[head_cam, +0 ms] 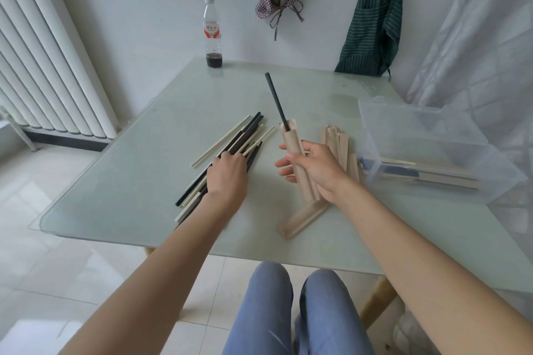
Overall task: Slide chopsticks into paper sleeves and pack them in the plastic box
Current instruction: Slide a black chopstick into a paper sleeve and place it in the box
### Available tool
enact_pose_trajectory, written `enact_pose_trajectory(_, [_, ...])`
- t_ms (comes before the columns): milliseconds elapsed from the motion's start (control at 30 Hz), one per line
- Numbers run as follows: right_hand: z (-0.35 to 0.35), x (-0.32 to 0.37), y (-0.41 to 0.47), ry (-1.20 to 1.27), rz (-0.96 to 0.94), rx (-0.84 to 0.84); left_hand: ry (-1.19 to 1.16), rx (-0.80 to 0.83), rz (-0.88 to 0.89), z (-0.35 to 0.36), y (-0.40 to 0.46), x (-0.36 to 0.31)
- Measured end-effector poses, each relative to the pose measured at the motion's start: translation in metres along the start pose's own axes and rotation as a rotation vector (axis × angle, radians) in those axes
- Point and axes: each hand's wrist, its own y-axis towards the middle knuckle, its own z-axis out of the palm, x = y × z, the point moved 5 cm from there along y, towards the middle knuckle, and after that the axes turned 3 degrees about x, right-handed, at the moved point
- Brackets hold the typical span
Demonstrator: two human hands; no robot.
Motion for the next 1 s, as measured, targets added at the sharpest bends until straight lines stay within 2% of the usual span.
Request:
enact_pose_trajectory(200, [-0.003, -0.005, 0.001, -0.029, 0.014, -0.012, 0.01, 0.042, -0.084, 0.001, 0.006, -0.005])
enact_pose_trajectory(433, [-0.015, -0.004, -0.002, -0.05, 0.025, -0.07, 0.073, -0.016, -0.005, 0.003, 0.001, -0.02])
enact_pose_trajectory(667, [-0.027, 0.002, -0.004, 0.019, 0.017, -0.143, -0.163, -0.059, 0.043, -0.014, -0.01, -0.028])
enact_pose_trajectory(833, [-0.039, 0.003, -0.007, -0.019, -0.013, -0.201, -0.266, -0.16, 0.177, -0.023, -0.014, -0.039])
enact_pose_trajectory(1000, [-0.056, 0.005, -0.01, -0.108, -0.01, -0.325, -0.196, -0.41, 0.123, -0.043, -0.024, -0.039])
